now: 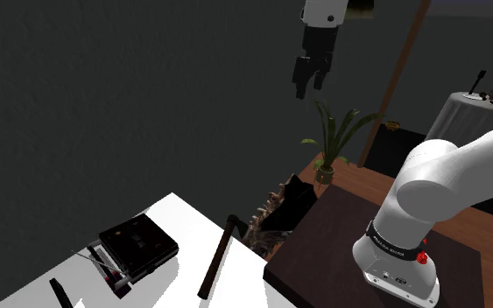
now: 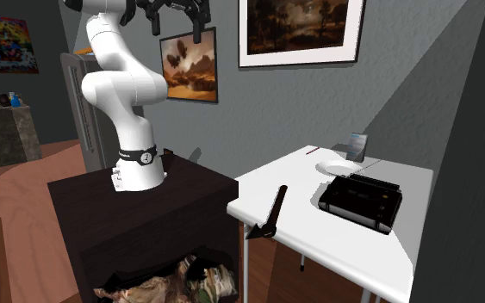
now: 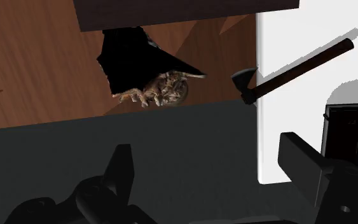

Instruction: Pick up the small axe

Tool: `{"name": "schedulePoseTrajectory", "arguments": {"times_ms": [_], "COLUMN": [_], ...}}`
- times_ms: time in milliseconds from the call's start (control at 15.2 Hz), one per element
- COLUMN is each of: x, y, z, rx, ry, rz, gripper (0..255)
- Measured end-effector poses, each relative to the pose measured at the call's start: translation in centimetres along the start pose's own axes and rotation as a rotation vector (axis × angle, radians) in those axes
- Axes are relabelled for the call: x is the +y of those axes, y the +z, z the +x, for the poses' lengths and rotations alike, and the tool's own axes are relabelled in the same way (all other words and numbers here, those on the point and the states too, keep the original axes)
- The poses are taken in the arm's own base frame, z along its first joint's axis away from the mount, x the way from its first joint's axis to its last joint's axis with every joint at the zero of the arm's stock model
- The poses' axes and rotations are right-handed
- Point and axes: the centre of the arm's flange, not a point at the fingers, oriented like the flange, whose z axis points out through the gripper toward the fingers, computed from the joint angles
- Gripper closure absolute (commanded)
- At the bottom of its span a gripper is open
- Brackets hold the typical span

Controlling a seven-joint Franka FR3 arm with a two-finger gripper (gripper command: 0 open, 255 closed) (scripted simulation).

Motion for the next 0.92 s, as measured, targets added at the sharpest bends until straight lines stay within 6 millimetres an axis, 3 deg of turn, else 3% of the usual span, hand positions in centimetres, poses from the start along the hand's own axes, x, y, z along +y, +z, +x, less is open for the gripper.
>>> {"name": "schedulePoseTrajectory", "arguments": {"times_ms": [198,924], "x": [-0.9,-9.1], "y": [1.3,13.1], "z": [-0.2,0.1], "rx": [-0.005,-0.053], "ry": [0.03,0.311], "rz": [-0.001,-0.006], "gripper": [0,0]}}
